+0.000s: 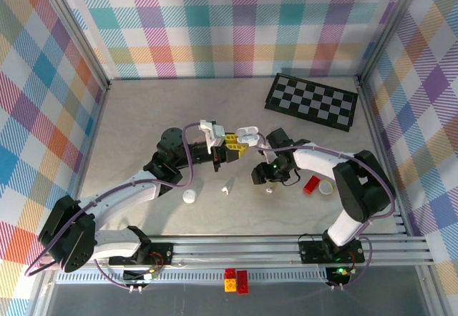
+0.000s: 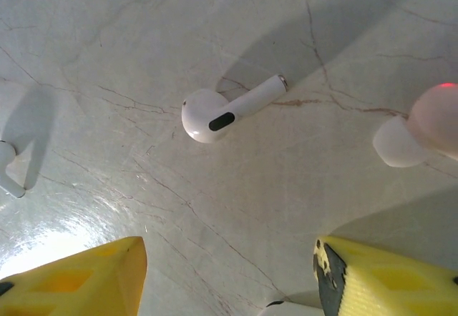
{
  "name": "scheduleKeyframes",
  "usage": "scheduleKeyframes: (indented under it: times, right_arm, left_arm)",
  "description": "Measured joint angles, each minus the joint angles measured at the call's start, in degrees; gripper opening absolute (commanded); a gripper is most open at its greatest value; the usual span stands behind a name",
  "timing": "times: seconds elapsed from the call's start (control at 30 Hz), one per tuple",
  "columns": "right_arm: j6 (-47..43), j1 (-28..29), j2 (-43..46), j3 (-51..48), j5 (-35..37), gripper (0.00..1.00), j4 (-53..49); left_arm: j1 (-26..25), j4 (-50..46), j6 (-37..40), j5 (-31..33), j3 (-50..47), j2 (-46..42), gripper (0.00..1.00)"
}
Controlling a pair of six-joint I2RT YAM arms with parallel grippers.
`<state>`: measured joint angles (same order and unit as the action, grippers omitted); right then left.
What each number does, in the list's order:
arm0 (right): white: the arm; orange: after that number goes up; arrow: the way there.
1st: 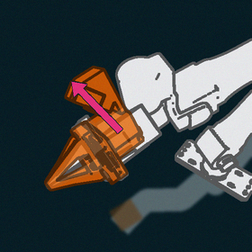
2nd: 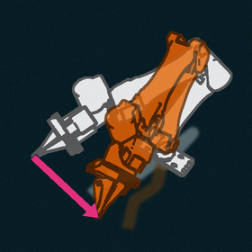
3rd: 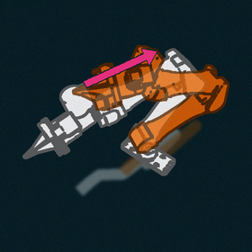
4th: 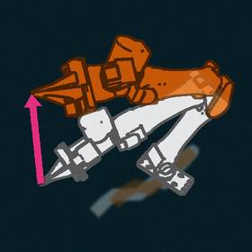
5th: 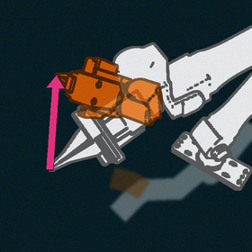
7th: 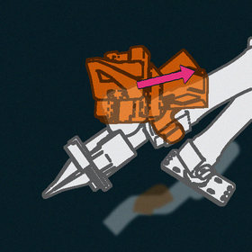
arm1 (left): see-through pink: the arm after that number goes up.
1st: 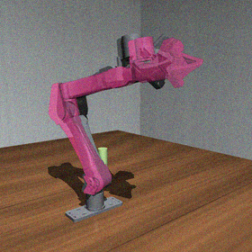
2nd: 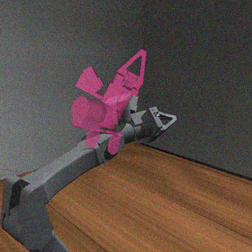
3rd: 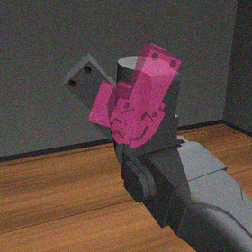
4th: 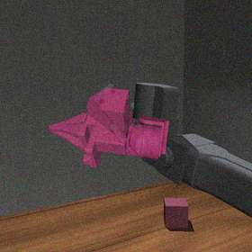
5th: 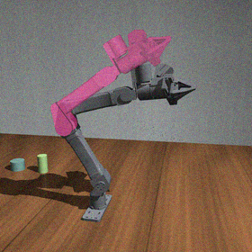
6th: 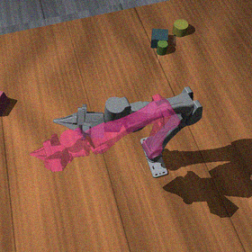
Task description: Insert the wireless bluetooth earbuds into the charging case
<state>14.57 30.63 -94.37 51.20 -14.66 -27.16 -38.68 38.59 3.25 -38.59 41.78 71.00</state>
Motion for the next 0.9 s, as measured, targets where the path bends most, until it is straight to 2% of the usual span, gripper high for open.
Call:
scheduleKeyframes:
  times: [0.43,0.7,0.9]
  right_arm:
    - [4.3,2.8,5.7,-5.7,0.3,0.59,-1.7]
    - [5.6,3.1,6.8,-5.8,1.0,0.48,-3.9]
    - [4.1,2.6,5.9,-1.9,2.3,0.41,-6.4]
  left_arm:
    - [3.2,1.2,-2.2,2.7,-2.3,-1.7,0.0]
    - [3.7,0.3,-1.5,2.6,-2.6,-2.7,0.0]
    - [3.7,-1.0,-0.4,2.0,-2.7,-3.0,0.0]
